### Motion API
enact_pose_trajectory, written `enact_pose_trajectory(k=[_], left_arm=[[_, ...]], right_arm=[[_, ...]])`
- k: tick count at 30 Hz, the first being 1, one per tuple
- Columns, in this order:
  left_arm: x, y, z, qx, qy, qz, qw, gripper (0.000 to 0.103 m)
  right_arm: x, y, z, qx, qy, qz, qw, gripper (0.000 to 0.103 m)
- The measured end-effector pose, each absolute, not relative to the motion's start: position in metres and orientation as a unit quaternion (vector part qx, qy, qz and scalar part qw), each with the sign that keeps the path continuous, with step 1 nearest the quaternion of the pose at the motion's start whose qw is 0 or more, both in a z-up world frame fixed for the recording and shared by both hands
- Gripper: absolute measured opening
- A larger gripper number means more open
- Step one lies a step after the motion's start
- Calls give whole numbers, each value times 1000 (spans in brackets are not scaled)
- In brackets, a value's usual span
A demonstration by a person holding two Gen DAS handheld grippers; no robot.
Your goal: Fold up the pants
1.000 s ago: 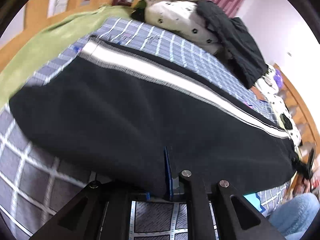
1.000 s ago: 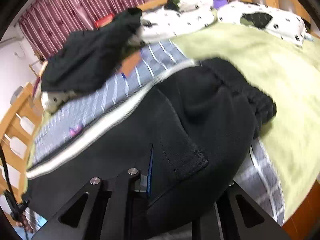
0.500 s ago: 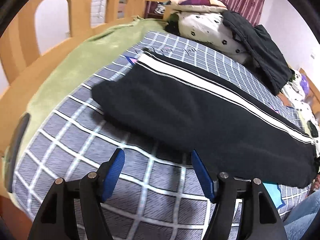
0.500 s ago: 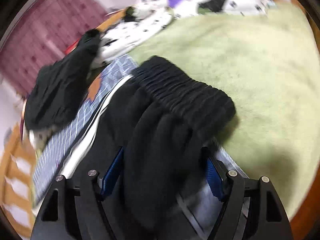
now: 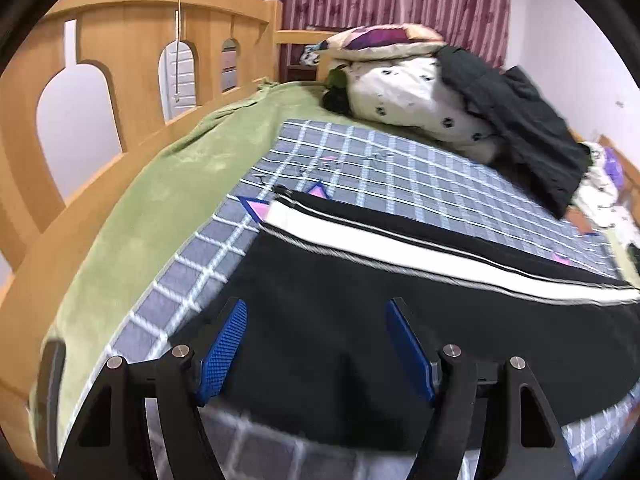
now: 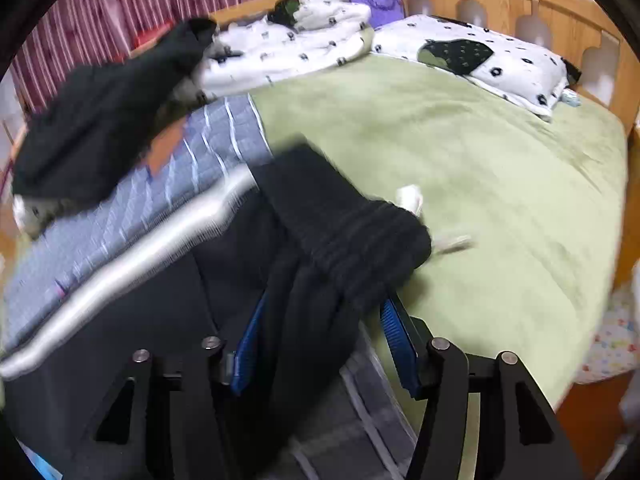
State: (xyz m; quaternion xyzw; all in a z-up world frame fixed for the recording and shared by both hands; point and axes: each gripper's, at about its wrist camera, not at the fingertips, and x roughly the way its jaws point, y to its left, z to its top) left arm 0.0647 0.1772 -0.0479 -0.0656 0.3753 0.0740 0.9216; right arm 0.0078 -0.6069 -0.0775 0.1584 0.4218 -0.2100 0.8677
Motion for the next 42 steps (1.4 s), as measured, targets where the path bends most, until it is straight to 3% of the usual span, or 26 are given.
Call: enact_pose_trajectory(k=[4,6,9,13,16,17,20,22,28,29,30,31,33,38,42], left_arm=[[103,192,-50,-73,378,69,920,70],[128,202,-54,-73,386,80,916,70],[162,212,-66,-76,402,96,908,70],[201,219,-87,-85,424,97,897,70],[214,220,-106,-100,443,82,887,57],[214,220,-108,-96,442,85,888,47],[206,228,-105,-97,427,77,896,34],[201,236,-102,-121,417,64,898,34],[204,234,-107,-119,424,64,895,36],[203,232,-104,-114,417,64,899,31],[199,230,-101,-104,408,62,905,28],[193,227,-97,-92,399,58,911,24],[183,227,-91,-83,381,53,919,20],[160,234,-74,-108,337,46,934,17],[179,236,-81,-105,353,68,927,16]], right_arm=[[-16,-592,-57,121,403,-231,877,57],[-16,-573,-39,108,385,-229,888,63],[11,-529,-21,84,378,-176,905,71],[72,-463,-29,55,383,-97,917,74],[123,-399,-54,28,404,-26,914,74],[138,-375,-63,12,411,-2,912,74],[165,-314,-82,-58,422,64,903,66],[177,-280,-90,-112,429,98,891,61],[204,-237,-115,-175,455,133,863,60],[208,-239,-115,-162,458,136,864,55],[210,-242,-115,-150,466,152,858,31],[210,-243,-116,-145,474,171,852,19],[201,-237,-112,-178,462,182,849,4],[180,-249,-92,-150,427,197,870,2],[186,-265,-72,-101,396,192,892,2]])
